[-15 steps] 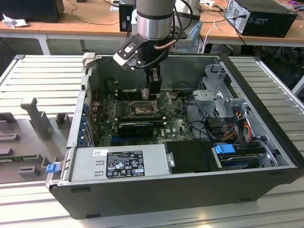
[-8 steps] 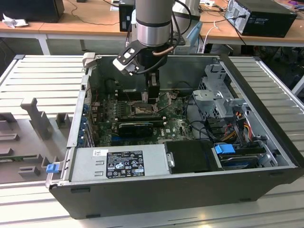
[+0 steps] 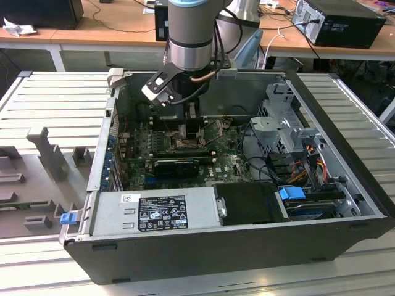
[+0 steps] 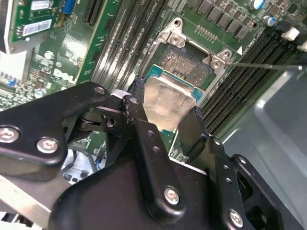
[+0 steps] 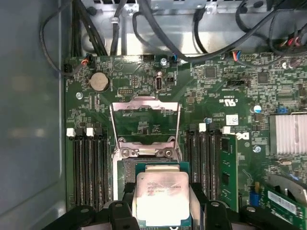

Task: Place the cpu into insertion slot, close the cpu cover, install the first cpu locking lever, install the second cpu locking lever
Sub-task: 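Place the cpu into insertion slot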

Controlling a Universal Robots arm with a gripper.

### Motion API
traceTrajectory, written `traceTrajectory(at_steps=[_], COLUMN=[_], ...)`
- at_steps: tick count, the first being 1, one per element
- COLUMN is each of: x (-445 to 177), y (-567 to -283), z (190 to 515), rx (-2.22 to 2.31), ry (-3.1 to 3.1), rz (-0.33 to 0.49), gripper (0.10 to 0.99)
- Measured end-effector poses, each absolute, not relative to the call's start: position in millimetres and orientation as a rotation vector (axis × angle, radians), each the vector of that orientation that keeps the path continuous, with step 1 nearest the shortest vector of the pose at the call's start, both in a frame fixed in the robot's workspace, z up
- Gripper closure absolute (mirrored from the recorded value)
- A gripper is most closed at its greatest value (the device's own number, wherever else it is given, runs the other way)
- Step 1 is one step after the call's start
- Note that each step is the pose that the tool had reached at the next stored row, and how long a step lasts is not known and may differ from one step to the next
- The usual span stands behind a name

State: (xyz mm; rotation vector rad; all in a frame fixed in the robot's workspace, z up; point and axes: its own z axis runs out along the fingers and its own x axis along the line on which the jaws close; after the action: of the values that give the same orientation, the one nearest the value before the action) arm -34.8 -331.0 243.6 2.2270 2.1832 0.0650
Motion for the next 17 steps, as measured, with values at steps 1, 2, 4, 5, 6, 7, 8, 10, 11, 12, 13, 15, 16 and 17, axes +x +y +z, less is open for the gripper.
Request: traceTrajectory(at_steps=[1,2,4,5,6,7,8,10,11,12,13,15,16,17], x=[-35,-35,-35,-35,-35,-35,-35,-35,-35,-35,-35,-36,-36,-37], y=[-331,-331,-331,-331,-331,-331,-330,-330,-330,-330,-330,-327,-327,-326], z=[241,238,234,232,232,231,230,228,225,224,223,220,220,219], rx=[2.203,2.183,2.176,2.176,2.176,2.176,2.176,2.176,2.176,2.176,2.176,2.178,2.181,2.186], ry=[2.208,2.228,2.236,2.236,2.236,2.236,2.236,2.236,2.236,2.235,2.235,2.234,2.230,2.225], rz=[0.065,0.066,0.066,0.066,0.066,0.066,0.066,0.066,0.066,0.066,0.066,0.066,0.067,0.067], gripper=[0.561,0.561,0.561,0.561,0.561,0.561,0.561,0.561,0.561,0.561,0.561,0.561,0.561,0.561])
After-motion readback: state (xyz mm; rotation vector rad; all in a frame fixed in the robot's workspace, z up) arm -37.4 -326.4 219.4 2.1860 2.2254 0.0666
